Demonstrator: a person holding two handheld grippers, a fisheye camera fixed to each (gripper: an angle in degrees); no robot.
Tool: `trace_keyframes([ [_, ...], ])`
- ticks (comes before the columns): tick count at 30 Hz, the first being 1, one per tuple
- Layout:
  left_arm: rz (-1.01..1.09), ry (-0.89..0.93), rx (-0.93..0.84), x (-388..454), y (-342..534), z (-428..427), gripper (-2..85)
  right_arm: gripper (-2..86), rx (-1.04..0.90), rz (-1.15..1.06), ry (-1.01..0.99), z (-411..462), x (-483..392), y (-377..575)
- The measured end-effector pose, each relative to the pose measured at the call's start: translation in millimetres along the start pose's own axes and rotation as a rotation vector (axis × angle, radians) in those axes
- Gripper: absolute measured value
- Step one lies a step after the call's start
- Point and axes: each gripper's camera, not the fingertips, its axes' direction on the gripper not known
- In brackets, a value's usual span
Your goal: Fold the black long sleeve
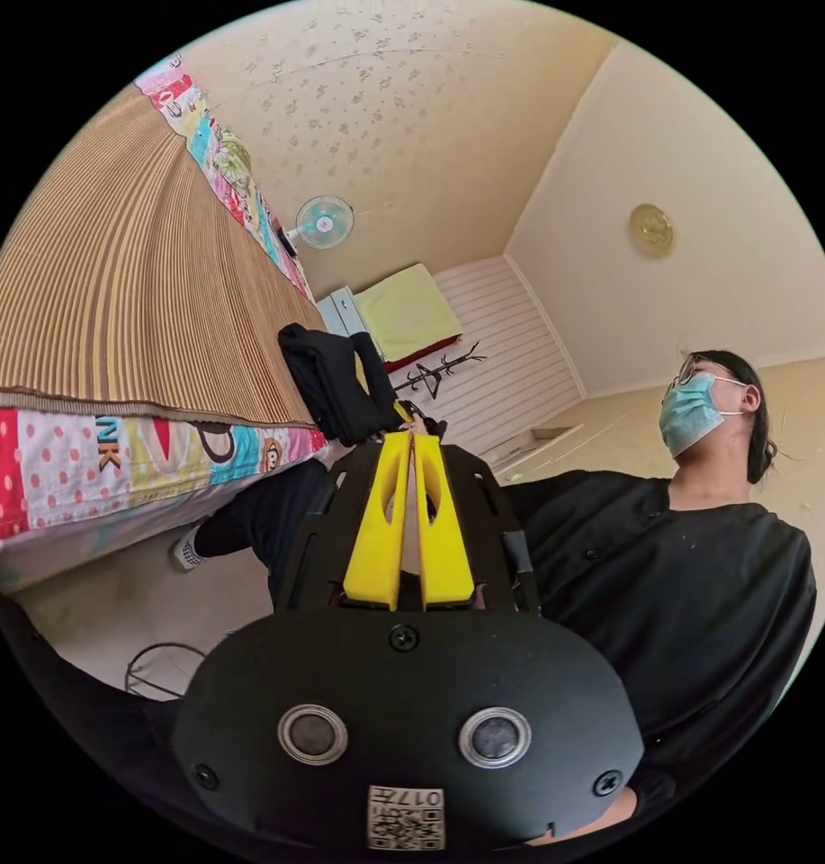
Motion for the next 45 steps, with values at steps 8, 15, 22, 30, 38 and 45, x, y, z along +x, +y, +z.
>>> trace_keyframes([
  [8, 0.006, -0.137, 0.088, 13.7, 27.8, -50.0, -1.0, 1.6, -0.054, -0.193, 0.258, -15.1, -60.3, -17.3],
  [15, -0.031, -0.083, 0.129, 3.5, 40.5, -60.4, -1.0, 3.8, -0.088, -0.086, 0.145, 10.7, -26.4, 0.2],
  [22, 0.049, -0.075, 0.134, 14.0, 15.4, -53.5, -1.0, 1.0, 0.061, -0.278, -0.514, -23.1, -121.1, -63.0],
  [30, 0.035, -0.105, 0.097, 7.9, 9.4, -33.6, -1.0, 0.8, -0.063, -1.065, -0.419, -46.9, -367.6, 60.1],
  [38, -0.041, -0.110, 0.065, -7.9, -0.8, -12.7, -1.0, 0.8, -0.784, -0.853, -0.421, 131.3, -325.0, 316.5],
  [45, 0.016, -0.253, -0.036, 16.6, -16.3, -3.8, -1.0, 3.1, -0.725, -1.039, -0.204, 136.5, -324.1, 337.0],
])
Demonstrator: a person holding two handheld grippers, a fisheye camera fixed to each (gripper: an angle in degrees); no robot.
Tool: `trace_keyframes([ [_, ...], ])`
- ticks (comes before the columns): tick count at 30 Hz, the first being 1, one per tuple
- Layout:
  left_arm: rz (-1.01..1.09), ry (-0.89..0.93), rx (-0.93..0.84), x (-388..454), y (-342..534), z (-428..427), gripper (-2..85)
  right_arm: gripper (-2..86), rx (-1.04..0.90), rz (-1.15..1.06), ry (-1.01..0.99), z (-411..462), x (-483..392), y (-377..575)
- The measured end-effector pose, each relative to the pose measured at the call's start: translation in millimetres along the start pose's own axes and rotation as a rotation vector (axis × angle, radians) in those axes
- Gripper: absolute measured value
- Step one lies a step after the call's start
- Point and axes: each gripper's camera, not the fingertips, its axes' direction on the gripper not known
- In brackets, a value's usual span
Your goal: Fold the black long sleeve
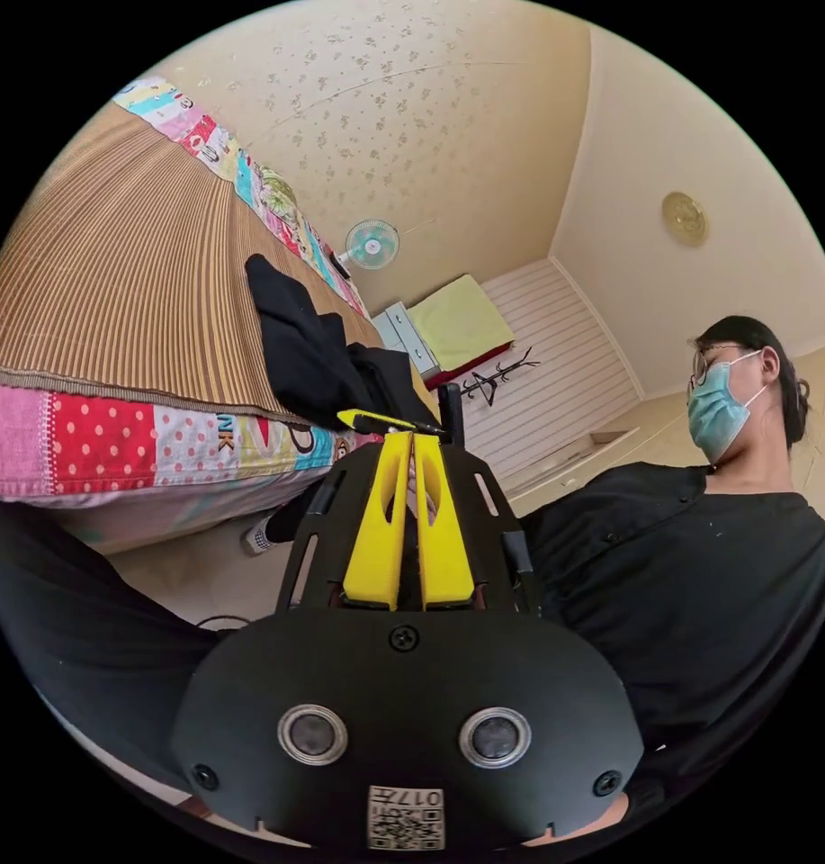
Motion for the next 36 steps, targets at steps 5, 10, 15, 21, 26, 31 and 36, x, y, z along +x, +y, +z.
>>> trace_keyframes([
  [5, 0.042, -0.109, -0.134, 7.3, -17.2, 19.7, -1.0, 7.3, 0.130, 0.043, 0.049, -19.3, 62.7, -43.5],
  [10, 0.033, -0.050, -0.090, 4.1, -39.5, 39.5, -1.0, 5.2, 0.010, 0.099, 0.050, 29.9, 88.7, -52.4],
  [15, -0.010, -0.099, -0.087, -2.0, -55.8, 64.5, -1.0, 2.3, 0.239, -0.017, -0.094, -24.5, 47.9, -35.6],
  [21, -0.066, -0.074, -0.113, -25.2, -74.3, 97.1, -1.0, 1.3, 0.043, -0.226, -0.300, 12.9, -3.8, -6.8],
  [26, -0.030, -0.106, -0.106, -21.0, -102.4, 112.1, -0.9, 2.6, 0.010, -0.348, -0.371, -1.6, -0.4, 2.2],
  [31, -0.016, -0.135, -0.137, -24.6, -120.0, 127.1, -0.7, 7.9, 0.312, -0.072, -0.186, -57.8, 94.7, -34.4],
  [36, -0.037, -0.139, -0.135, -36.4, -133.1, 140.4, 2.0, 10.4, -0.027, -0.164, -0.148, 6.1, 137.8, -84.0],
])
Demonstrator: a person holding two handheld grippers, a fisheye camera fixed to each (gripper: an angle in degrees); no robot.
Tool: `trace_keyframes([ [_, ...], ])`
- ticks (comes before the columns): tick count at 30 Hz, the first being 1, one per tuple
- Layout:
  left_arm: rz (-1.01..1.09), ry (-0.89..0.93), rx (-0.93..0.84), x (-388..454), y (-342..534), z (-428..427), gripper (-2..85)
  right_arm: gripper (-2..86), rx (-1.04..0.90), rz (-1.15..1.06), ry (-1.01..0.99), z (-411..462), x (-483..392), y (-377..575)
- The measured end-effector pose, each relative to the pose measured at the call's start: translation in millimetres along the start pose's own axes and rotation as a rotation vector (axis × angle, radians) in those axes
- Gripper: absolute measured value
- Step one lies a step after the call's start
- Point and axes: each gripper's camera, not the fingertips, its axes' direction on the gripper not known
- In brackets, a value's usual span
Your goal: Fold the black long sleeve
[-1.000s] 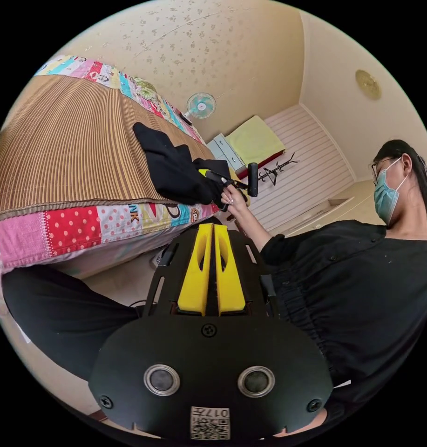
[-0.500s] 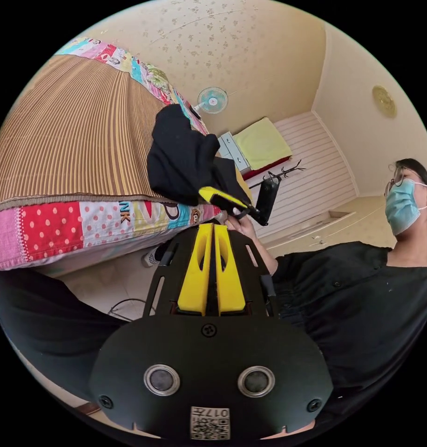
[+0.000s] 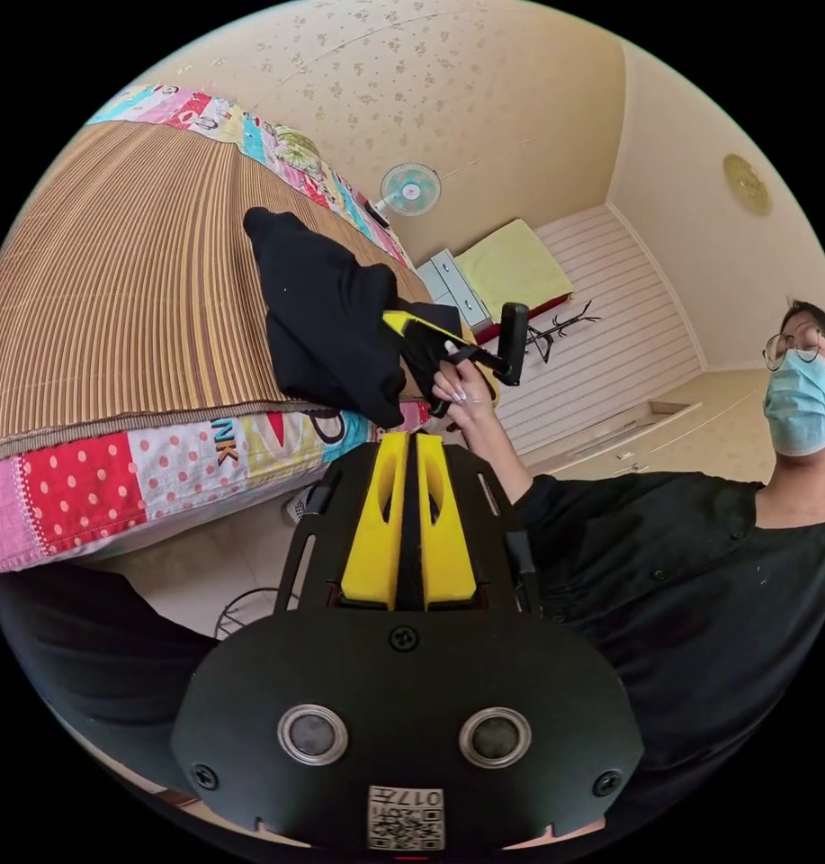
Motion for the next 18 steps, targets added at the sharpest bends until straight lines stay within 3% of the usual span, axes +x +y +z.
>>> trace_keyframes([
  [1, -0.018, 0.002, 0.008, -3.7, -4.2, 0.6, 3.3, 8.9, -0.084, -0.031, -0.059, 19.7, 1.1, -1.7],
  [3, -0.047, 0.007, 0.040, -9.5, -10.3, -3.5, 5.0, 6.4, -0.018, -0.108, -0.098, 19.5, -15.1, 9.7],
  [5, -0.103, -0.103, 0.100, -16.6, -18.5, -15.7, 7.0, 4.4, 0.099, -0.186, -0.184, 5.4, -43.4, 30.5],
  [9, -0.112, -0.172, 0.116, -27.9, -48.6, -27.0, 9.3, 3.4, 0.114, -0.160, -0.220, 21.6, -68.9, 56.7],
  [12, -0.265, -0.274, 0.171, -61.9, -69.6, -39.8, 14.0, 3.2, 0.100, -0.108, -0.227, 39.2, -74.5, 76.7],
  [16, -0.517, -0.188, 0.124, -126.8, -72.7, -41.4, 16.8, 3.2, 0.141, -0.108, -0.273, 32.9, -80.8, 95.0],
  [18, -0.535, -0.158, 0.155, -134.6, -55.5, -48.0, 17.6, 3.2, 0.131, -0.116, -0.216, 29.9, -82.9, 100.4],
])
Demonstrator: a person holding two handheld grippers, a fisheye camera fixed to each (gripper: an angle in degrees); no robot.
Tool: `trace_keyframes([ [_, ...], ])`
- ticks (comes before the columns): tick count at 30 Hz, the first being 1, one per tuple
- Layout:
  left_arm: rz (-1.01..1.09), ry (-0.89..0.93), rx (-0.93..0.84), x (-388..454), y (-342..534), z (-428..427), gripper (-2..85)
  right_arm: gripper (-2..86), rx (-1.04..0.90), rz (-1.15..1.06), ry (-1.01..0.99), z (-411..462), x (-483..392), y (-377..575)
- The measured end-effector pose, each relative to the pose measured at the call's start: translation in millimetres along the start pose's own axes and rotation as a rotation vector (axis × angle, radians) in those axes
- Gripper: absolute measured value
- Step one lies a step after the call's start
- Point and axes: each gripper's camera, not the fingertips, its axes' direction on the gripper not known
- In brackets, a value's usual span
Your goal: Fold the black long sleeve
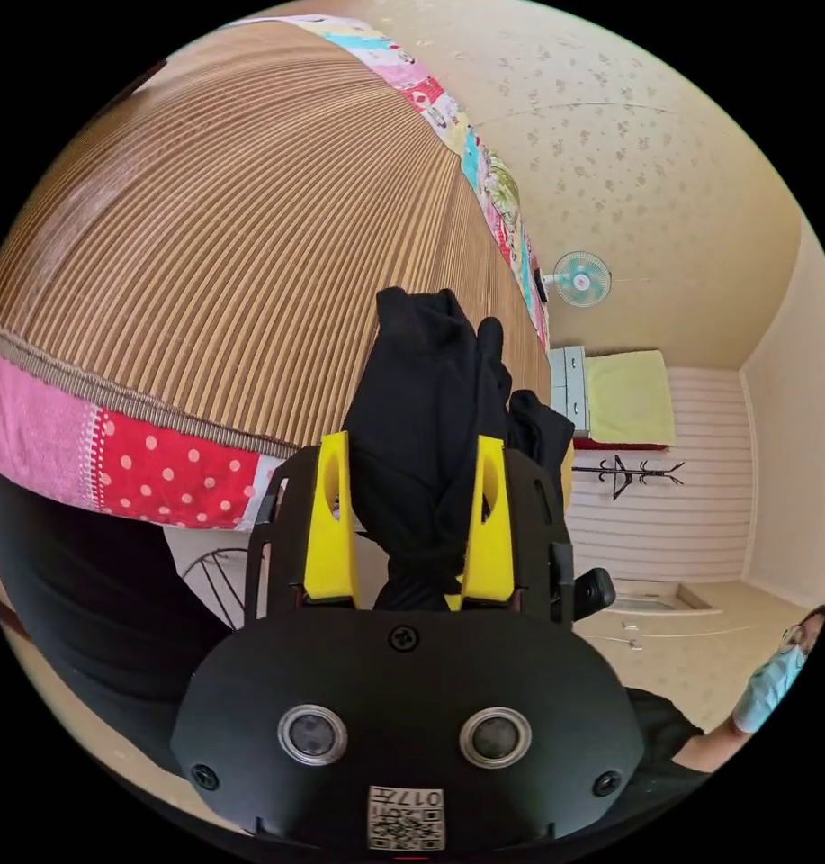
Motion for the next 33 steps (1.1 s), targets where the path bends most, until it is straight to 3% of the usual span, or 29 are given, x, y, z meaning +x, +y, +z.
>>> trace_keyframes([
  [6, -0.073, 0.135, 0.042, -66.2, 51.2, -27.1, 15.7, 3.2, 0.074, 0.103, -0.085, -25.0, 25.0, 21.0],
  [9, -0.084, 0.389, 0.081, -94.3, 49.6, -31.1, 15.9, 3.1, 0.044, 0.016, -0.012, -24.6, 9.8, 25.2],
  [11, -0.009, 0.661, 0.054, -97.9, 31.6, -30.8, 12.1, 3.0, 0.024, -0.056, 0.027, -23.3, -7.9, 22.8],
  [12, 0.010, 0.709, 0.029, -96.3, 26.3, -30.1, 10.7, 3.0, 0.029, -0.066, 0.017, -24.1, -11.2, 21.4],
  [14, 0.136, 0.775, -0.081, -77.1, 6.6, -34.5, 5.5, 2.7, 0.092, -0.069, -0.038, -34.8, -20.9, 13.3],
  [18, 0.495, 0.745, -0.098, -13.0, -4.5, -78.4, 2.2, 2.2, 0.249, -0.020, -0.104, -69.9, -30.0, 6.4],
  [20, 0.706, 0.826, -0.090, 27.2, 0.8, -112.2, 1.0, 1.6, 0.341, -0.070, -0.249, -98.0, -33.1, 11.7],
  [23, 0.862, 0.920, -0.061, 56.7, 15.2, -145.7, 0.0, 1.0, 0.413, -0.169, -0.460, -128.3, -39.4, 23.0],
  [27, 1.017, 1.224, -0.006, 70.6, 35.0, -183.7, -0.5, 0.8, 0.449, -0.191, -0.398, -161.4, -41.2, 41.0],
  [29, 1.132, 1.481, 0.032, 77.6, 49.0, -208.7, -0.7, 0.8, 0.532, -0.203, -0.374, -189.9, -34.9, 59.4],
  [31, 1.213, 1.625, -0.020, 91.8, 56.0, -223.2, -0.7, 0.7, 0.585, -0.221, -0.352, -208.6, -30.0, 73.1],
  [33, 1.288, 1.629, -0.055, 109.1, 65.1, -238.6, -0.8, 0.8, 0.609, -0.240, -0.294, -220.7, -25.1, 85.1],
])
